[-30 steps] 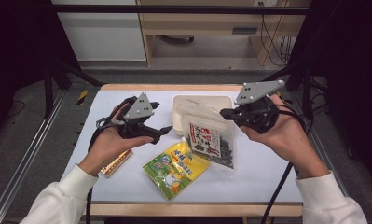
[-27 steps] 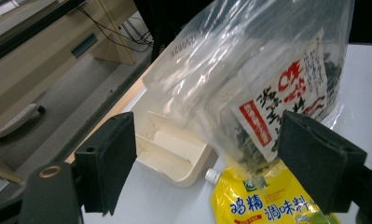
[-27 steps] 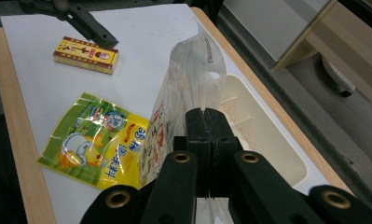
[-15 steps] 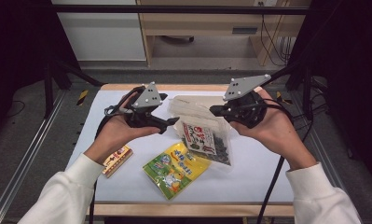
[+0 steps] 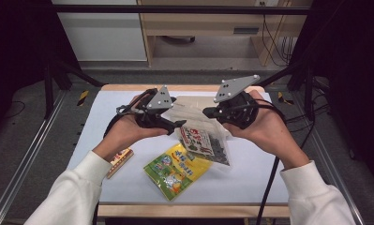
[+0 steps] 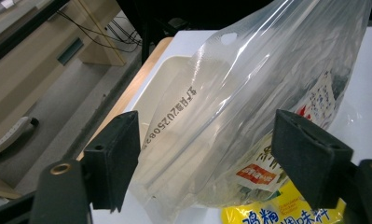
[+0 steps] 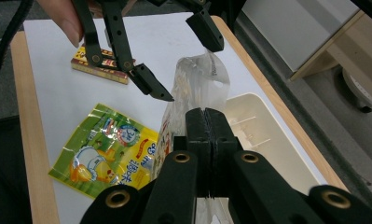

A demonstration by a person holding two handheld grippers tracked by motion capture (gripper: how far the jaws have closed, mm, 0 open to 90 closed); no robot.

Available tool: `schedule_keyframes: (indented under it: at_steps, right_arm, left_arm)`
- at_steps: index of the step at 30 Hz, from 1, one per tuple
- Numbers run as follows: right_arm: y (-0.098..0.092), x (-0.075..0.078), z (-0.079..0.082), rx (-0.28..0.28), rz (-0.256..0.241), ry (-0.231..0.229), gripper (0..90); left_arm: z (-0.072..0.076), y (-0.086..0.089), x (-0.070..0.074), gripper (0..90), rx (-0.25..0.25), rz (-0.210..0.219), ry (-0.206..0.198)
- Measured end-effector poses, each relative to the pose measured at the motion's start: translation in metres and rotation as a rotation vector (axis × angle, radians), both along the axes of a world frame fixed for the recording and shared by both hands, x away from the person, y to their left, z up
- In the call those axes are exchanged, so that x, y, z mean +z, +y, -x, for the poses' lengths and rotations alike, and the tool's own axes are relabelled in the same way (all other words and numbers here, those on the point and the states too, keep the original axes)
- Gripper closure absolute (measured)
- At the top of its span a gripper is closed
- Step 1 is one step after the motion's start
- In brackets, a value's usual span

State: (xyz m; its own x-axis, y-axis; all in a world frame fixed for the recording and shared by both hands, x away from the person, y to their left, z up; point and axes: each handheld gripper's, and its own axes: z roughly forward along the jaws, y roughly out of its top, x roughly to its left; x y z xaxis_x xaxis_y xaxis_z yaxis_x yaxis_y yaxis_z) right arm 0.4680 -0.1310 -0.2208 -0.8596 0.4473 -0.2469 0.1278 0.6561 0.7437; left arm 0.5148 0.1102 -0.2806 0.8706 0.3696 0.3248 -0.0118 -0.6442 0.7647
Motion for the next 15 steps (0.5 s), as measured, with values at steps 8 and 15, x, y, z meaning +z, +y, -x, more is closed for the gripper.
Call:
schedule_keyframes:
  at_steps: [8, 15]
  right_arm:
    - [-0.0031, -0.0031, 0.0010, 0.001, -0.001, 0.014, 90.0]
    - [-0.0015, -0.0035, 0.0021, 0.011, 0.037, 0.041, 85.0]
  left_arm:
    - [0.0004, -0.0039, -0.0109, 51.6, -0.026, -0.037, 0.047]
    - [0.0047, -0.0045, -0.0109, 67.1, -0.049, -0.062, 0.057]
